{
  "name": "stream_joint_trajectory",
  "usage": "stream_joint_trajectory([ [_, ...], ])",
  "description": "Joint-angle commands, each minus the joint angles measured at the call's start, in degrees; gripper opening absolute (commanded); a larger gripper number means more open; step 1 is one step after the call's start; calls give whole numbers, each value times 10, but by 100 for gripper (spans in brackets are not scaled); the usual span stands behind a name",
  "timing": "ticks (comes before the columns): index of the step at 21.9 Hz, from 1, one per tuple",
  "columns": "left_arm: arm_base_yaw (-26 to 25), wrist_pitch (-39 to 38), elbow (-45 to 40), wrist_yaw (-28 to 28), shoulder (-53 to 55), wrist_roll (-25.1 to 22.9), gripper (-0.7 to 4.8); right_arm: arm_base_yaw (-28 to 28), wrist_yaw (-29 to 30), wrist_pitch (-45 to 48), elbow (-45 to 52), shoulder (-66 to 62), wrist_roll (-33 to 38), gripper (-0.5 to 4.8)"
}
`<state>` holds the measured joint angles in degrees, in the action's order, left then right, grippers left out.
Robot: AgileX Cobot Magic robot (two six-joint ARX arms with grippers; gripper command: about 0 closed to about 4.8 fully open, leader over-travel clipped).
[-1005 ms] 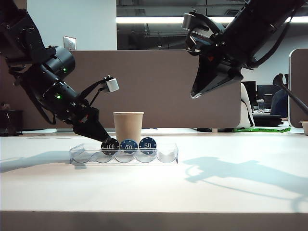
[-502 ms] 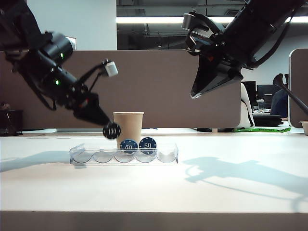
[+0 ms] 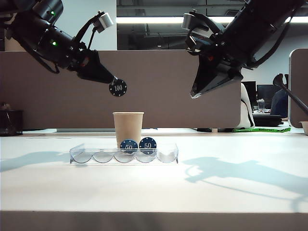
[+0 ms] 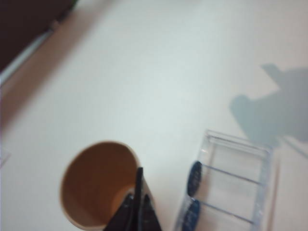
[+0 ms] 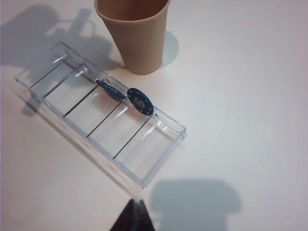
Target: Pick up the chip with the greater value and put it into the paper cup.
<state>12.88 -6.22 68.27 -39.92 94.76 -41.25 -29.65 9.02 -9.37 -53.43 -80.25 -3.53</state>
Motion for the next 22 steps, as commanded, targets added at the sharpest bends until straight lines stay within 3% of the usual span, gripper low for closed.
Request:
stream_joint_trajectory([
  [1, 0, 76, 2, -4, 5, 35, -6, 0, 1, 6, -2, 2, -2, -1],
  [9, 0, 180, 2, 0, 51, 115, -6, 0, 1, 6, -2, 1, -2, -1],
  [22, 1, 242, 3, 17, 111, 156, -4, 0, 1, 6, -2, 2, -2, -1],
])
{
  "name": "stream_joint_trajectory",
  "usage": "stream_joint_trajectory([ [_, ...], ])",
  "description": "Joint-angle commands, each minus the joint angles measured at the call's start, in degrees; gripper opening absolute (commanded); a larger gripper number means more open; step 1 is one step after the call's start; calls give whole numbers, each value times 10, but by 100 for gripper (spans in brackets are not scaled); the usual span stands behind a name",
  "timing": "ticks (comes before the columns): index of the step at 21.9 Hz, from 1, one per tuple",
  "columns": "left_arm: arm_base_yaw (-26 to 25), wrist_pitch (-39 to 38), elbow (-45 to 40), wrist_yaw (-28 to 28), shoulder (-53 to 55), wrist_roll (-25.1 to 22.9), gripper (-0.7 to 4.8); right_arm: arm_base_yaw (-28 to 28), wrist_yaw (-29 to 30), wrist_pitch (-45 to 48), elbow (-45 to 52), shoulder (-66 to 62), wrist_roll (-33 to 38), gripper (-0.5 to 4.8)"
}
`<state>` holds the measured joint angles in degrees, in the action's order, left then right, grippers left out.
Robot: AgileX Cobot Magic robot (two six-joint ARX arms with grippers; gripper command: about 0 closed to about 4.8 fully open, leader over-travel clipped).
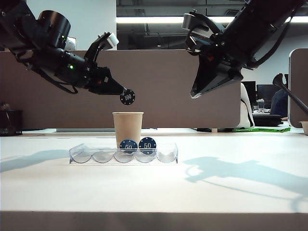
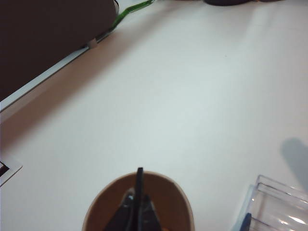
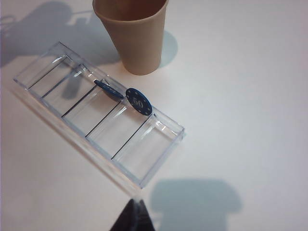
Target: Pick up the chip with the greater value and put it into the paper cup.
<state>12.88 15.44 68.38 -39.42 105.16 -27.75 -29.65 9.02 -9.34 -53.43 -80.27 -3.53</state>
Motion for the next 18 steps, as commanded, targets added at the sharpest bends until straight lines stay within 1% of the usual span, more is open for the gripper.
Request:
stream_joint_trajectory([
  [1, 1, 31, 2, 12, 10, 24, 1, 0, 1, 6, -2, 2, -2, -1],
  [3, 1, 36, 3, 12, 13, 31, 34, 0, 1, 5, -2, 2, -2, -1],
  [7, 1, 37, 5, 13, 17, 31, 37, 0, 1, 5, -2, 2, -2, -1],
  [9, 1, 39, 5, 13, 17, 31, 68, 0, 1, 5, -2, 2, -2, -1],
  [12, 1, 39, 5, 12, 17, 32, 76, 0, 1, 5, -2, 2, -2, -1],
  [14, 1, 40, 5, 12, 17, 35, 73, 0, 1, 6, -2, 2, -2, -1],
  [15, 1, 43, 5, 10, 17, 43, 59, 0, 1, 6, -2, 2, -2, -1],
  [16, 1, 48, 5, 9, 17, 54, 32, 0, 0, 6, -2, 2, -2, -1],
  [17, 1, 54, 5, 7, 15, 68, -8, 0, -2, 7, -2, 2, -2, -1],
  [18, 1, 57, 5, 7, 14, 78, -6, 0, -2, 8, -2, 2, -2, -1],
])
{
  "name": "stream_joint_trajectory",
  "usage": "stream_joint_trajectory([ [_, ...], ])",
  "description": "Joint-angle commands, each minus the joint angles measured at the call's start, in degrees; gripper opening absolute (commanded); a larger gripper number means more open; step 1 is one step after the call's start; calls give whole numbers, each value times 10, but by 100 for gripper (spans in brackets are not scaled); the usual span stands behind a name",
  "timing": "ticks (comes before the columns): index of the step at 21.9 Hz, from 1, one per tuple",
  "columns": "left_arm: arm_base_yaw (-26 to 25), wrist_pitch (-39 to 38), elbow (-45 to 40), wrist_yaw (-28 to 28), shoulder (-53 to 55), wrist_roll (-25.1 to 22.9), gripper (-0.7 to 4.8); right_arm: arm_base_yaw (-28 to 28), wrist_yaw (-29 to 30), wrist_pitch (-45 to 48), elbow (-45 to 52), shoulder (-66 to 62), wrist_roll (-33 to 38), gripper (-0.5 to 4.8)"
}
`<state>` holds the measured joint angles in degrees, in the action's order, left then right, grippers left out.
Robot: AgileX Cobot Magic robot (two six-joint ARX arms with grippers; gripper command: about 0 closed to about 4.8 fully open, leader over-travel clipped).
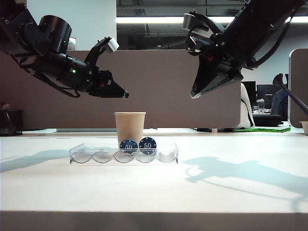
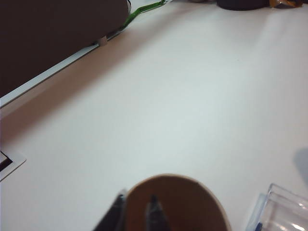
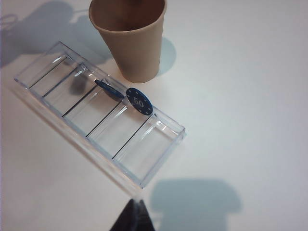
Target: Pick up the chip with the greater value and put it into the paper cup.
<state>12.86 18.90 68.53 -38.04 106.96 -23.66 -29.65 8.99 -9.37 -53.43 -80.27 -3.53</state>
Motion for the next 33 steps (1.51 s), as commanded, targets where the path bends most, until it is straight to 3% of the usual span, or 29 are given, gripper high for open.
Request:
stream_joint_trajectory([
  [1, 0, 32, 4, -7, -10, 57, -6, 0, -1, 15, -2, 2, -2, -1],
  [4, -3, 37, 3, 8, -42, 61, -6, 2, -5, 45, -2, 5, -1, -1],
  [8, -25, 7, 3, 59, -103, 83, -6, 19, -68, 61, -1, 32, 1, -1],
  [10, -39, -28, 3, 59, -129, 106, -6, 36, -76, 68, 9, 61, 1, -1],
  [14, -66, -150, 3, 59, -183, 106, -6, 69, -76, 70, 47, 145, 1, -1],
  [17, -71, -239, 1, 121, -238, 104, -6, 92, -76, 70, 92, 229, 1, -1],
  [19, -71, -257, -8, 139, -277, 104, -6, 99, -76, 70, 123, 283, 1, -1],
  [27, -71, -296, -110, 151, -459, 110, -6, 100, -79, 26, 231, 469, 23, -1],
  [30, -71, -296, -190, 154, -546, 154, -6, 100, -80, 16, 271, 534, 36, -1],
  [33, -71, -296, -251, 179, -629, 158, -6, 100, -113, 15, 306, 601, 36, -1],
])
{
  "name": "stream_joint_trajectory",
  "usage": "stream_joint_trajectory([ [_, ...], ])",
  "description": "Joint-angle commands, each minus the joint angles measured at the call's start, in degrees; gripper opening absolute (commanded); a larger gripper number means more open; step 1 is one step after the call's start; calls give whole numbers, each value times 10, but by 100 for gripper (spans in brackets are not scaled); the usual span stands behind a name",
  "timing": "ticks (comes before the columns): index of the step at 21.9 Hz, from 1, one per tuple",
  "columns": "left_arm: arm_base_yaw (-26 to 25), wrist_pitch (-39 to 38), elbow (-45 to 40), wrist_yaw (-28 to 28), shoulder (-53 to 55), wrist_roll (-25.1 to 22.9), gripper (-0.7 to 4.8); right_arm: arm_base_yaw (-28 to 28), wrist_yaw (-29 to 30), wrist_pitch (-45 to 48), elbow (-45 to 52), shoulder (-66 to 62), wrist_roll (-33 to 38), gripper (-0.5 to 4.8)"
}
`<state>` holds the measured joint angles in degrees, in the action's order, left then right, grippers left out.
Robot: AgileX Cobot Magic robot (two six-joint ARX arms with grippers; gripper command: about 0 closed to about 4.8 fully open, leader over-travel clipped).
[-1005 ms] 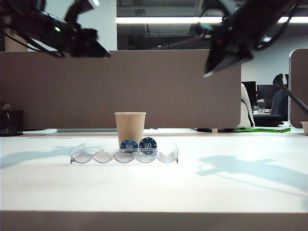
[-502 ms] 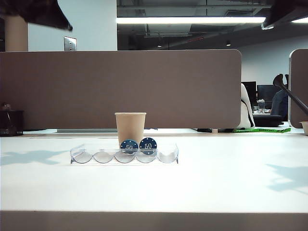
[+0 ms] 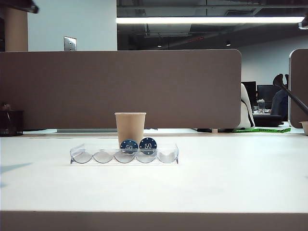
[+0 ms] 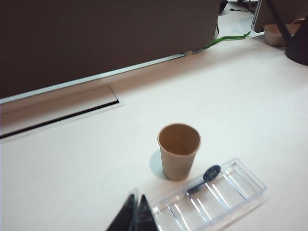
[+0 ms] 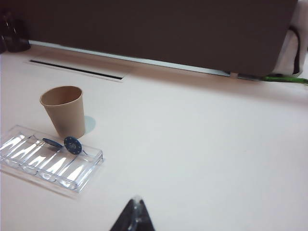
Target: Pick up the chip with the greater value and put it into the paper cup.
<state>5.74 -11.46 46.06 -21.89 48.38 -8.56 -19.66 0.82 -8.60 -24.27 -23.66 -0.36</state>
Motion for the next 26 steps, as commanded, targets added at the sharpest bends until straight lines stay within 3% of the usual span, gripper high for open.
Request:
stream_joint_trajectory([
  [1, 0, 8, -47, 26, -79, 7, -6, 0, -55, 7, 28, 65, 4, -1],
  [3, 0, 7, -72, 42, -135, 9, -6, 1, -98, 7, 54, 115, 4, -1],
  [8, 0, -8, -108, 88, -262, 32, -6, 1, -102, 13, 135, 237, 4, -1],
  [15, 1, -82, -117, 92, -326, 32, -6, 51, -97, 68, 174, 238, 3, -1],
  [18, 0, -92, -120, 92, -341, 30, -6, 90, -65, 101, 186, 238, -10, -1],
  [21, 1, -106, -136, 91, -369, 32, -6, 153, 22, 133, 197, 238, -10, -1],
  [26, 0, -123, -169, 92, -427, 32, -6, 224, 39, 156, 212, 238, 7, -1],
])
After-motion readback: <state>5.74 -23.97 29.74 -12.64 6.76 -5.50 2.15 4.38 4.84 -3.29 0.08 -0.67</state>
